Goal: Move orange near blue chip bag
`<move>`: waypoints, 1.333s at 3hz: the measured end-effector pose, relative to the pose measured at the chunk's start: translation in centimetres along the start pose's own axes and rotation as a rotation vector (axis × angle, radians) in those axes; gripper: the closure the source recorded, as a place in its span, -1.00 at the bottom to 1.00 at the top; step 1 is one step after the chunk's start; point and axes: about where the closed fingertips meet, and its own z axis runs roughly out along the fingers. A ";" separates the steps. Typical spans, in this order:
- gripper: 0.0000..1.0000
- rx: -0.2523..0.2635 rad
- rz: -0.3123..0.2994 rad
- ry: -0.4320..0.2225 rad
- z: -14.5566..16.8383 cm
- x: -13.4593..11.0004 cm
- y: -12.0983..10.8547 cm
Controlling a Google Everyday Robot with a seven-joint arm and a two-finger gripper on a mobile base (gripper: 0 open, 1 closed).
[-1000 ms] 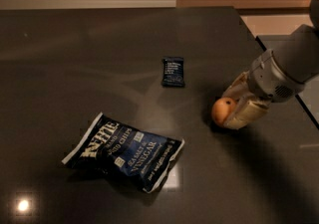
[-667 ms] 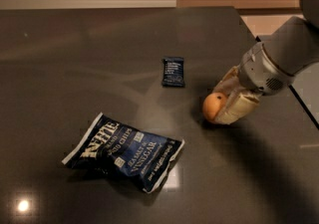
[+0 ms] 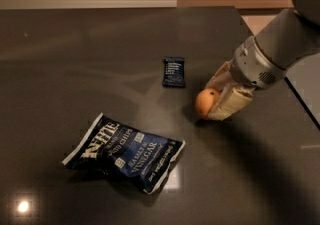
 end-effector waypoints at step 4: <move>1.00 -0.155 -0.146 -0.058 4.8 -5.9 4.4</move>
Offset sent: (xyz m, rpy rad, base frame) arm -0.0413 0.0795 -0.0174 0.0578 0.0785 0.2201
